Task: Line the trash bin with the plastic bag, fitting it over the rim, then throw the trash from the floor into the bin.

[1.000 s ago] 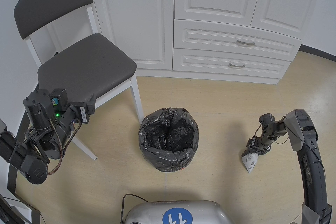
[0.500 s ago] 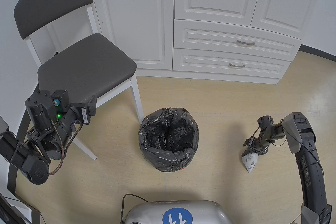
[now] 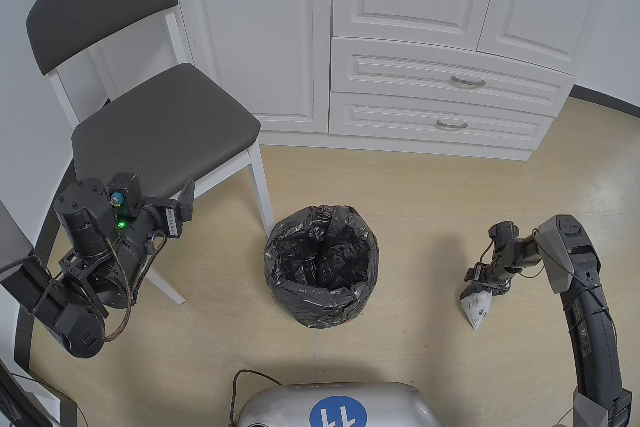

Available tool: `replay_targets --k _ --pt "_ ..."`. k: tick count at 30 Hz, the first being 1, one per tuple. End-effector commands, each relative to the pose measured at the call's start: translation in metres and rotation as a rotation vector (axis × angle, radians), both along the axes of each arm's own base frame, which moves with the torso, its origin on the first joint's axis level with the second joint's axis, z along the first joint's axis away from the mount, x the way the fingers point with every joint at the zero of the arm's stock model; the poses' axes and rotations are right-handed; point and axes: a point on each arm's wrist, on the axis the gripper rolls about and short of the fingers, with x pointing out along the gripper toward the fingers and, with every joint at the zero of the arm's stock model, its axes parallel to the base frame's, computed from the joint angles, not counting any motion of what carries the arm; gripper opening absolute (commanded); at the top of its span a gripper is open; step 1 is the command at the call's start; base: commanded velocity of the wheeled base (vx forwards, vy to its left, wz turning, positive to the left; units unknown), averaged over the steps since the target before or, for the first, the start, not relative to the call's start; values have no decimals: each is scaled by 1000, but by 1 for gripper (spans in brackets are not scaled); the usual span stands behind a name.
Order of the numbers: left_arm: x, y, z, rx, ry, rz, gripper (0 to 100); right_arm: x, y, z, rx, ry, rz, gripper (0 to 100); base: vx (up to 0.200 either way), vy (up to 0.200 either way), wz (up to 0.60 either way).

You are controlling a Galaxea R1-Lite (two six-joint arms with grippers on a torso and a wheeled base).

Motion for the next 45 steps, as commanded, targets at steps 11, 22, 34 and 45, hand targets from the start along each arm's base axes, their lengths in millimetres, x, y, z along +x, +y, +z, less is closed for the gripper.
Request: replay_targets --k 11,22,34,45 --pt "14 5 -21 50 -15 34 100 0 23 -8 -190 53 221 100 0 0 0" --pt "12 6 -22 73 -8 34 100 -3 24 -7 -198 83 216 100 0 0 0" --pt "12 5 -22 74 -5 33 100 -3 24 -7 -193 81 214 0 0 0 0" --pt "9 0 -25 85 8 12 100 9 27 46 -202 -36 125 0 0 0 0"
